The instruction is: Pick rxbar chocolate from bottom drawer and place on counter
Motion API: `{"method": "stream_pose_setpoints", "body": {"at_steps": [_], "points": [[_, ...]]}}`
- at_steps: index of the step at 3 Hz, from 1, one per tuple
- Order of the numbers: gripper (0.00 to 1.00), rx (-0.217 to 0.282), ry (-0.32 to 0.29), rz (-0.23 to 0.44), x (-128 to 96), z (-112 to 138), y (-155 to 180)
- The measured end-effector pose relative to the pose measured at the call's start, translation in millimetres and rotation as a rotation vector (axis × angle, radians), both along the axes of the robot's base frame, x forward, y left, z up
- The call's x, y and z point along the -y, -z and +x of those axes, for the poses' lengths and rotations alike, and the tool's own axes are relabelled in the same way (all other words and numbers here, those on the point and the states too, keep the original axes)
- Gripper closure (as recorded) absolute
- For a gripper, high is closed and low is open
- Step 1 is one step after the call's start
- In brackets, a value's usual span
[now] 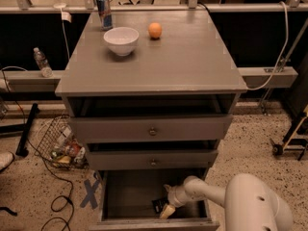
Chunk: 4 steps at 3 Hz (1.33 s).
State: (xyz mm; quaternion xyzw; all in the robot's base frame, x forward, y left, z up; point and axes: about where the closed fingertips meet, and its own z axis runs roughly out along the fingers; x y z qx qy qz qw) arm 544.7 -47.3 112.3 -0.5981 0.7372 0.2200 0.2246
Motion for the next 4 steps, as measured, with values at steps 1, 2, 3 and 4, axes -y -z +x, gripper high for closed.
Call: {"method": "stream_pose_setpoints", "body": {"at_steps": [1,2,3,4], "points": [[0.03,0.048,0.026,-0.012,-3.1,-2.4,2.8],[0.26,0.067,0.036,-0.015,-4.4,-3.0,4.4],[0.57,0.073,0.037,-0.022,-4.9,-2.8,6.5],[0.80,0.073,0.037,-0.022,-4.9,-2.8,2.5]]}}
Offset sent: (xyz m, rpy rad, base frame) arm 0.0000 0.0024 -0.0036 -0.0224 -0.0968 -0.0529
